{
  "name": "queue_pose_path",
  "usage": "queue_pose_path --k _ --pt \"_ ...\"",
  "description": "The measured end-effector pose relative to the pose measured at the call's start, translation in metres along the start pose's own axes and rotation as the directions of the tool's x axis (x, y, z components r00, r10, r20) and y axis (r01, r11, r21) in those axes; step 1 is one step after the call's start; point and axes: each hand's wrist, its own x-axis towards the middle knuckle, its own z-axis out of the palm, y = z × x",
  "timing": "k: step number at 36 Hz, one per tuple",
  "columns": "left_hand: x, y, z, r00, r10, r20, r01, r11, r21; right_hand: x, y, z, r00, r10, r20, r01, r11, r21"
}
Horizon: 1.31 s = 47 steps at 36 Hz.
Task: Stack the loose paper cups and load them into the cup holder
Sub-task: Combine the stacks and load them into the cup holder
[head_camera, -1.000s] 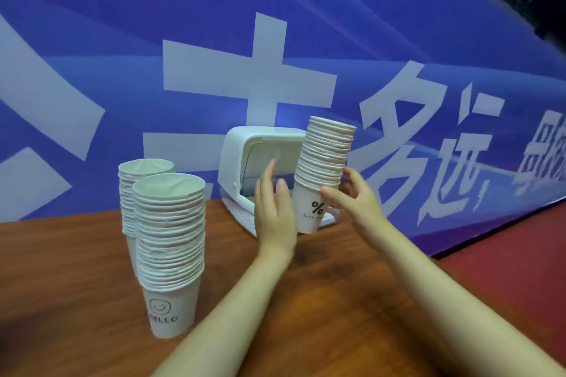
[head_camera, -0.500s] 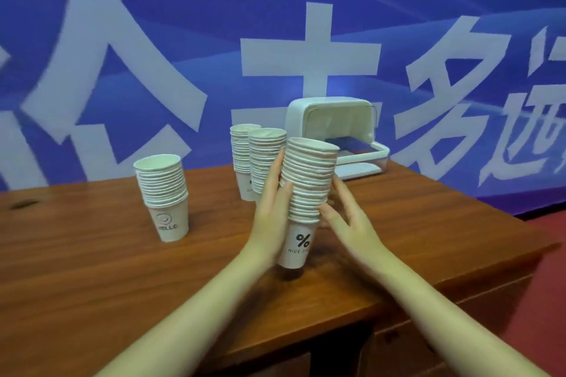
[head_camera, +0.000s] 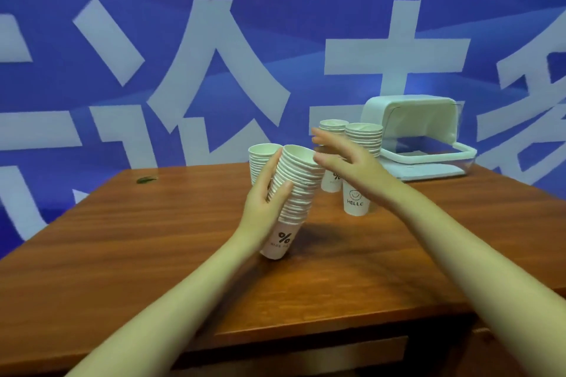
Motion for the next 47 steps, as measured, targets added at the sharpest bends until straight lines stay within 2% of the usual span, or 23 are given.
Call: queue_pose_path --k 2,4,10,12,15,17,21,24,26,29,32,34,40,47 --pt "0.002 -0.003 -0.003 1.000 -0.003 0.014 0.003 1.000 -0.012 0.011 -0.008 -0.001 0.988 0.027 0.154 -0.002 0.987 -0.158" --pt "0.003 -0.004 -0.004 1.000 -0.009 0.030 0.010 1.000 -0.026 0.019 -0.010 0.001 0.980 0.032 0.198 0.021 0.966 -0.257" --pt "0.009 -0.009 0.001 0.998 -0.006 0.062 0.008 1.000 -0.024 0.027 -0.002 -0.006 0.977 0.024 0.213 0.032 0.967 -0.252" --pt "0.010 -0.012 0.003 0.998 0.020 0.063 -0.017 0.999 -0.037 0.027 -0.002 -0.008 0.983 -0.026 0.180 0.066 0.974 -0.218" --pt "0.011 -0.016 0.004 0.998 0.048 0.029 -0.046 0.997 -0.066 0.033 -0.004 -0.020 0.992 -0.114 0.052 0.119 0.988 -0.099" --pt "0.012 -0.018 0.003 0.998 0.057 0.005 -0.057 0.996 -0.070 0.041 -0.005 -0.032 0.991 -0.134 -0.007 0.134 0.991 0.005" --pt "0.014 -0.024 -0.002 0.998 0.063 -0.005 -0.063 0.997 -0.047 0.048 -0.009 -0.045 0.974 -0.186 -0.126 0.198 0.976 0.093" --pt "0.015 -0.026 -0.007 1.000 0.025 -0.014 -0.026 0.998 -0.063 0.053 -0.002 -0.056 0.958 -0.163 -0.237 0.217 0.950 0.223" --pt "0.016 -0.027 -0.009 1.000 0.010 -0.013 -0.010 0.998 -0.068 0.053 0.002 -0.055 0.966 -0.153 -0.208 0.196 0.959 0.205" --pt "0.016 -0.028 -0.008 1.000 -0.002 0.014 0.003 0.999 -0.050 0.047 0.006 -0.037 0.989 -0.139 -0.052 0.144 0.983 0.110" --pt "0.016 -0.025 -0.002 0.999 0.006 0.051 -0.005 1.000 -0.015 0.042 0.007 -0.009 0.987 -0.104 0.126 0.117 0.989 -0.096" --pt "0.016 -0.025 -0.001 0.999 0.011 0.044 -0.010 0.999 -0.032 0.041 0.012 0.006 0.976 -0.108 0.190 0.146 0.969 -0.198" --pt "0.017 -0.028 -0.011 1.000 0.011 0.000 -0.011 0.998 -0.060 0.042 0.019 0.027 0.970 -0.173 0.170 0.201 0.965 -0.167" --pt "0.021 -0.024 -0.015 0.998 0.050 -0.038 -0.054 0.992 -0.116 0.047 0.022 0.036 0.970 -0.236 0.051 0.239 0.968 -0.076"
